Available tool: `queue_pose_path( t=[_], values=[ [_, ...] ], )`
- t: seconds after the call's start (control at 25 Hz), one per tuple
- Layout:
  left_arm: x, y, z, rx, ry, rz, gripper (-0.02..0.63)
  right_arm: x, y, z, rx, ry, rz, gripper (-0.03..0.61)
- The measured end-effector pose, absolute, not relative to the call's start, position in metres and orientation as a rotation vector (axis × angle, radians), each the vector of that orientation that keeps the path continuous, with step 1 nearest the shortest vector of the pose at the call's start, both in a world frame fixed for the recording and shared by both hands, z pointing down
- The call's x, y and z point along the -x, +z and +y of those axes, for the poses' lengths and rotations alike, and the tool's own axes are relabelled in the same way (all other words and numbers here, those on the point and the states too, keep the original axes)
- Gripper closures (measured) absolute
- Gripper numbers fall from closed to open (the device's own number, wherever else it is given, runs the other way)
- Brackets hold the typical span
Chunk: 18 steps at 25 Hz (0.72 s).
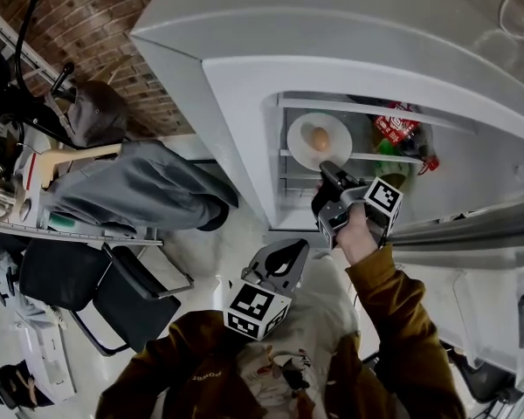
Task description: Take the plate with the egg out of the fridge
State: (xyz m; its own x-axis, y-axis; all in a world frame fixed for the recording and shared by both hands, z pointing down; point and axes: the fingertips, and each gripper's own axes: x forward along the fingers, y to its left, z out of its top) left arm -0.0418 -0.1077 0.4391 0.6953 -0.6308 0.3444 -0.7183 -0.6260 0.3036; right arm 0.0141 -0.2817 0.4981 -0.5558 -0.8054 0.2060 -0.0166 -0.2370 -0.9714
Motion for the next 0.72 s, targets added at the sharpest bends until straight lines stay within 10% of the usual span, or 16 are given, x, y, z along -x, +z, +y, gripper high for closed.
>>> queue_pose_path(
  t=[0.72],
  values=[
    [0.034,0.439,-0.112,-2.494,0.283,-1.01,0.606,-0.034,0.478,-0.243,0.949,-1.859,1.517,0.558]
  ],
)
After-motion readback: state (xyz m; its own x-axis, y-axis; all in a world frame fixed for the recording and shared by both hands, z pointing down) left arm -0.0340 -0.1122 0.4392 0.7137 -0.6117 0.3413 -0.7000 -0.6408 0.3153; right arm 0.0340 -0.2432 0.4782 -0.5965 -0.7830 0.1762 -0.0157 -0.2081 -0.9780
